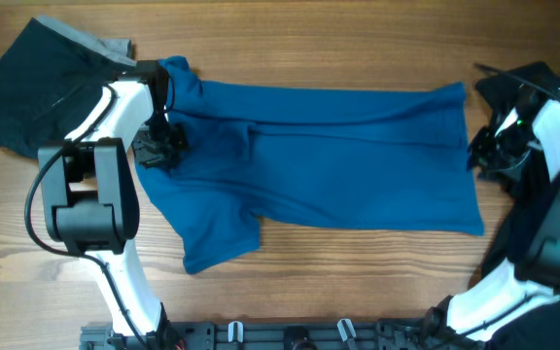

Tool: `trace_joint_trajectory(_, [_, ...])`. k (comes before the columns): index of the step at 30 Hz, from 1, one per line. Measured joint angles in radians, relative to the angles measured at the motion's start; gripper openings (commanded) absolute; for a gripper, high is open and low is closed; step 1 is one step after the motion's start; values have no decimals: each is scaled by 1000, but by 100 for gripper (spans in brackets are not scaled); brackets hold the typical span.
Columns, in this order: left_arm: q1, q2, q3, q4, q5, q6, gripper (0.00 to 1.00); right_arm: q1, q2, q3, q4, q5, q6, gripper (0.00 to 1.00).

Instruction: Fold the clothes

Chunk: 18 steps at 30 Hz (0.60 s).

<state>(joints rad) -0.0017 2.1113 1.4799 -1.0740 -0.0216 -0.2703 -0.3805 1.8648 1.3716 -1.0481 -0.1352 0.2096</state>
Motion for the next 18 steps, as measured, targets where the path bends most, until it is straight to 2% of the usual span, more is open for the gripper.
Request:
trace_joint_trajectory(1, [2,-2,26,21,13,2,46,0,-59,4,61,-64,-39,45])
trace_joint_trajectory(2, [4,-7,47,39,24,2,51,3,-88,5,96,-102,-51,45])
trace_joint_trajectory(5, [5,-55,99,152,85,2,49,26,-119,7,206,-196,-78,45])
trace_joint_trajectory(7, [5,-68,107,212,118,2,47,58,-106,7,249,-205,-84,45])
trace_joint_trajectory(12, [-1,-65,108,369,184,6,50,107,-16,7,370,-205,-84,45])
trace_joint_trajectory(18, [-37,-18,108,380,203,26,54,105,46,7,377,-205,-84,45])
